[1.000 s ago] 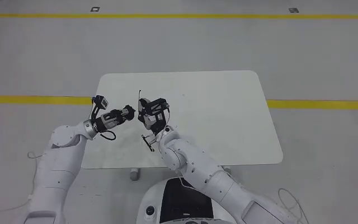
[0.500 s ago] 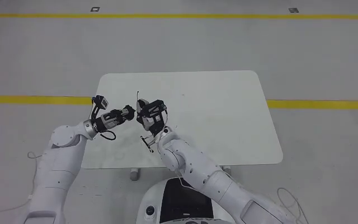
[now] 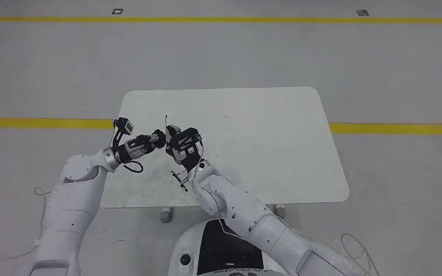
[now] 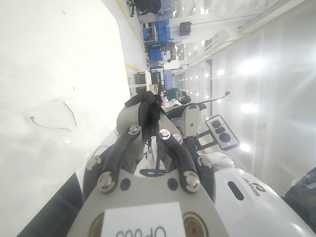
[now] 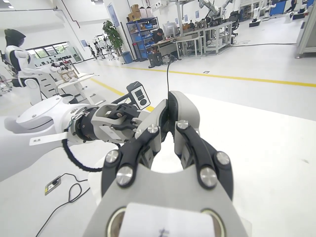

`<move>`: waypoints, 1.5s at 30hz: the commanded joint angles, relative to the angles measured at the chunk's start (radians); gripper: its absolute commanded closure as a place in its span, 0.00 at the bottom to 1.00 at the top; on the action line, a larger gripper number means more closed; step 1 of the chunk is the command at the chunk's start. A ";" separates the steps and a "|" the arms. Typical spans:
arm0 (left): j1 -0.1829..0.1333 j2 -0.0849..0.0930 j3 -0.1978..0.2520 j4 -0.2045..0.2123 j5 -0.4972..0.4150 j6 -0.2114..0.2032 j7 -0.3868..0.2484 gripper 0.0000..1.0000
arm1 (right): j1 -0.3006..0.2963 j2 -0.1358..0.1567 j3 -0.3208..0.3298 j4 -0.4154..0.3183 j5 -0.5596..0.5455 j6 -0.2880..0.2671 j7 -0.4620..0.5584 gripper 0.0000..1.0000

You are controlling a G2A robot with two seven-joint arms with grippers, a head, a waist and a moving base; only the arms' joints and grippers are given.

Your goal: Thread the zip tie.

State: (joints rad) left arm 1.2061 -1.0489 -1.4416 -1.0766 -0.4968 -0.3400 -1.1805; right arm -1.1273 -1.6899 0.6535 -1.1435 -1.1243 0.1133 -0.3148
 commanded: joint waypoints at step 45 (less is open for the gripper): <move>0.000 0.000 0.000 0.000 0.000 0.000 0.000 1.00 | 0.001 -0.066 0.018 0.106 -0.106 0.070 -0.057 1.00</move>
State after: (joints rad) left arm 1.2061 -1.0489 -1.4416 -1.0766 -0.4968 -0.3400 -1.1805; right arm -1.1259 -1.7547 0.6707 -1.0392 -1.2288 0.1831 -0.3711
